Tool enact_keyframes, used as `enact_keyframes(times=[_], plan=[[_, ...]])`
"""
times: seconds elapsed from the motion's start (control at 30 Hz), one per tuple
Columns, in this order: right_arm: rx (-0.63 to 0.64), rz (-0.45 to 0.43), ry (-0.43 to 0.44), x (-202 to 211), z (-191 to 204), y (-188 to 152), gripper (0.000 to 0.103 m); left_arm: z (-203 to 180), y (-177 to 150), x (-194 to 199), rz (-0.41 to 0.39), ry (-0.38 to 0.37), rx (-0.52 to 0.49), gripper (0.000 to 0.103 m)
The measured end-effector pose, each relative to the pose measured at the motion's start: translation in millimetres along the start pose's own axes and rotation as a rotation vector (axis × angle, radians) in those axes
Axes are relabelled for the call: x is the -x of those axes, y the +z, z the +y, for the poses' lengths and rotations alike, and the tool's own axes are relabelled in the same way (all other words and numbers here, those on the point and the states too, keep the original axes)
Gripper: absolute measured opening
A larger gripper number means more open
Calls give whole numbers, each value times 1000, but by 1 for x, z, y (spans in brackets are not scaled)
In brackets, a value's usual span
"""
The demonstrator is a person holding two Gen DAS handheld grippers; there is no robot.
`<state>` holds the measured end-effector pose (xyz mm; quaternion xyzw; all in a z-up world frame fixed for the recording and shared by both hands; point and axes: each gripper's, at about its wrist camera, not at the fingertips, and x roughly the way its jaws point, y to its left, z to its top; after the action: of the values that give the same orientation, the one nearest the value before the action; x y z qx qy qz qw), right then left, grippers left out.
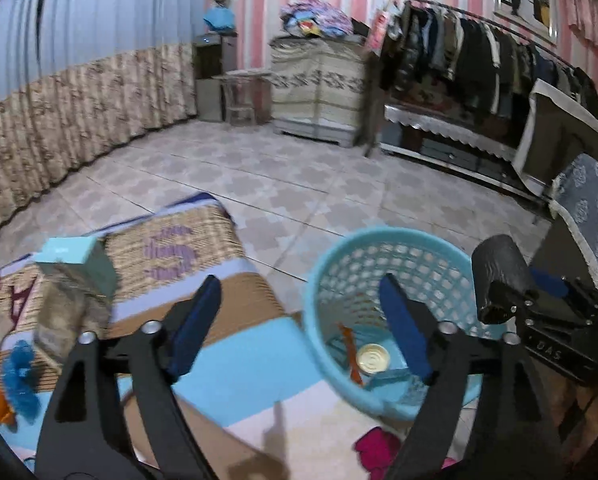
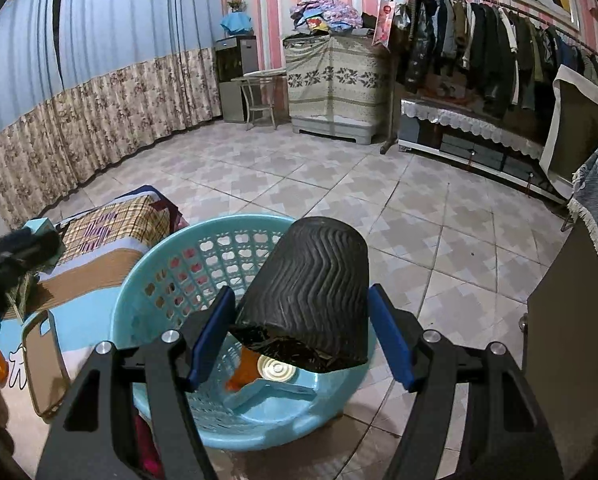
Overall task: Collect trash
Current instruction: 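Open the left tool to drop the snack bag while the right tool drops the black cup, then move the left tool to the crumpled brown paper and close on it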
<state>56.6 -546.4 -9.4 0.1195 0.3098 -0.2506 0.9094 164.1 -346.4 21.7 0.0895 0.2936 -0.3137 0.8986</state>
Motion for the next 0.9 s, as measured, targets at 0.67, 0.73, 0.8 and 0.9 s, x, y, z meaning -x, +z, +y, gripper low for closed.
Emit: enact_keyframes(times=[0.67, 0.73, 0.8, 0.9], plan=[[13, -82, 3, 17, 51, 10, 93, 118, -39, 120, -87, 292, 56, 98], [46, -103, 26, 35, 68, 8, 93, 130, -45, 134, -92, 324, 62, 98], [70, -110, 50, 48, 87, 5, 93, 144, -51, 148, -94, 360, 68, 98], [91, -111, 103, 65, 117, -1, 93, 169, -64, 163, -86, 397, 98, 98]])
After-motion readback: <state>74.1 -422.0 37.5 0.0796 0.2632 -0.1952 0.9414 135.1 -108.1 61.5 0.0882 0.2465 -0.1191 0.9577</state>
